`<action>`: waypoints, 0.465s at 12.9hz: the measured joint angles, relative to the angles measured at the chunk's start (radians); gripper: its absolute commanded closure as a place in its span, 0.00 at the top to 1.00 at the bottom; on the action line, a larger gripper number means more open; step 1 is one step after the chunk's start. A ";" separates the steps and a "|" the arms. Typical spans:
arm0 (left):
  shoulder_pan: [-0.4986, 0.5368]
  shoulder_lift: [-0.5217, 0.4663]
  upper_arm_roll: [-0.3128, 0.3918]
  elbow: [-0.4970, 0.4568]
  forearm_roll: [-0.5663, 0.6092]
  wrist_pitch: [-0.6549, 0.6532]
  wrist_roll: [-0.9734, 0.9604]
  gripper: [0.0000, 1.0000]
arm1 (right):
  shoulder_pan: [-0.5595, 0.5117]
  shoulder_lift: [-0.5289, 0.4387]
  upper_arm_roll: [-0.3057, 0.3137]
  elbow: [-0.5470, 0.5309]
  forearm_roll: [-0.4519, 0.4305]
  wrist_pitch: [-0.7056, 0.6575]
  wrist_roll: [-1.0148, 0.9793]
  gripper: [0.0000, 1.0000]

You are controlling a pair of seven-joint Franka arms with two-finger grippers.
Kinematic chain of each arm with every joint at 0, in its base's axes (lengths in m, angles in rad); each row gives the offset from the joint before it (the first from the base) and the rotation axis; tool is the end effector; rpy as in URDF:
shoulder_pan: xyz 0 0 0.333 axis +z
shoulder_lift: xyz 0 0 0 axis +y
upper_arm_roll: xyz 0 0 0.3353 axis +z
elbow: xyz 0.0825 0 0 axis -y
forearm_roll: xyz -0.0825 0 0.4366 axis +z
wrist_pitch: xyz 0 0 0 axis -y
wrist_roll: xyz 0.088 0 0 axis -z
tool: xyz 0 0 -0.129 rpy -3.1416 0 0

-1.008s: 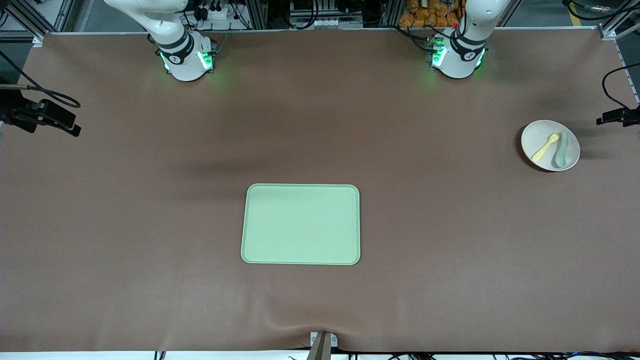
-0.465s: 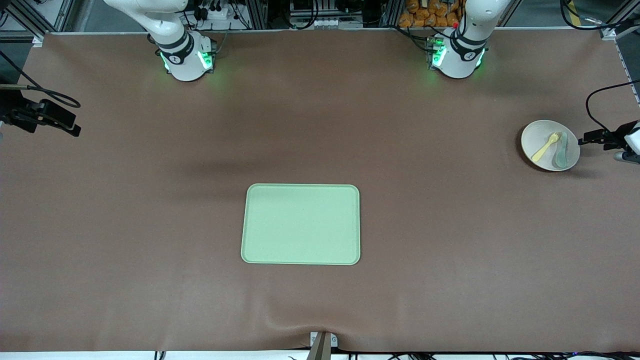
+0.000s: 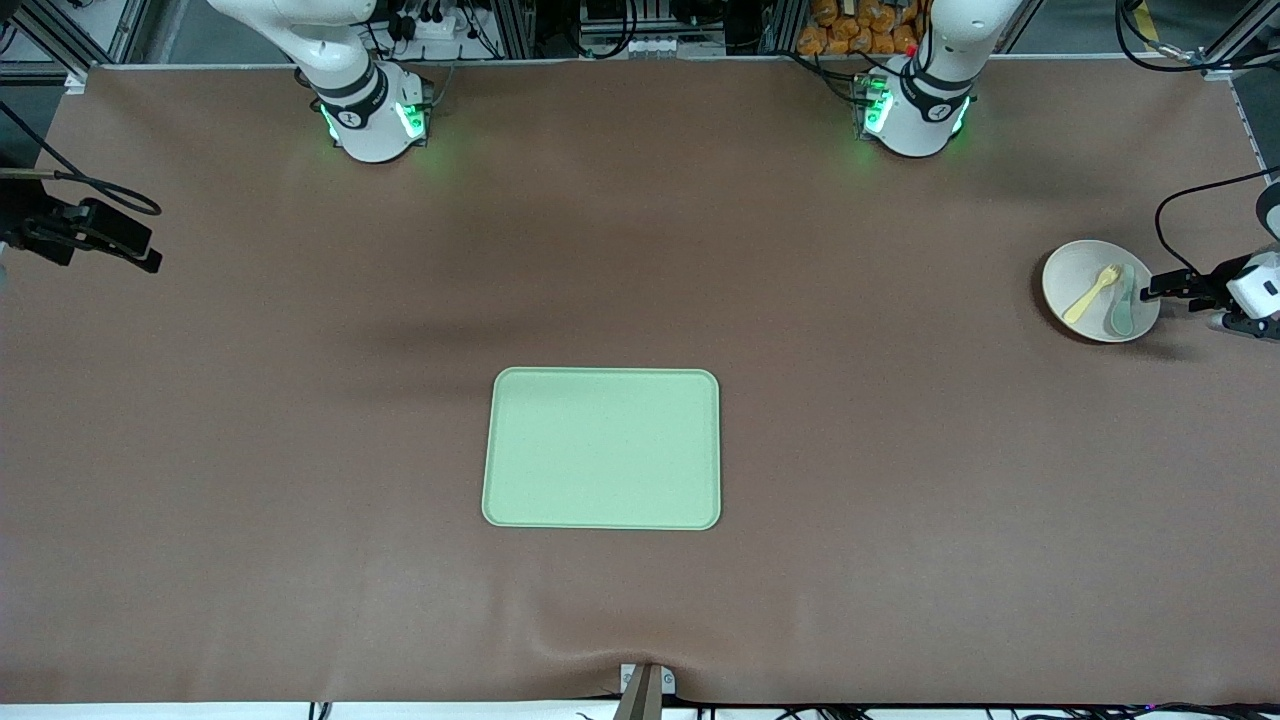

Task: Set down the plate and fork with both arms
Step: 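Close the left gripper on the plate rim and lift it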

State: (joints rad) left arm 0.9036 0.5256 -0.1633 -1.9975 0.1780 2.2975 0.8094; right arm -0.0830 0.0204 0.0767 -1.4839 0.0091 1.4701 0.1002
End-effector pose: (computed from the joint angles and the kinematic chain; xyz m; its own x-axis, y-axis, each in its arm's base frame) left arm 0.4542 0.4200 0.1324 0.9666 -0.1967 -0.1641 -0.1748 -0.9747 0.1390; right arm 0.6030 -0.0030 0.6460 0.9938 -0.1053 -0.0350 -0.1057 -0.9944 -0.0072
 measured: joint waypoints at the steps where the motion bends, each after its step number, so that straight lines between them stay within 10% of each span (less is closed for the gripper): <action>1: 0.000 0.003 0.000 0.000 0.000 0.000 0.000 1.00 | 0.000 0.000 0.000 0.000 0.000 0.000 0.000 1.00; 4: 0.000 0.004 0.000 0.000 0.000 0.000 0.000 0.49 | 0.000 0.000 0.000 0.000 0.000 -0.002 0.000 1.00; 6: 0.000 0.004 0.000 0.000 0.000 0.000 0.001 0.39 | 0.000 0.000 0.000 0.000 0.000 -0.003 0.000 1.00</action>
State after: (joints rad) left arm 0.9037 0.5298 -0.1633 -1.9975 0.1781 2.2976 0.8108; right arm -0.0830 0.0204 0.0767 -1.4839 0.0091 1.4674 0.1002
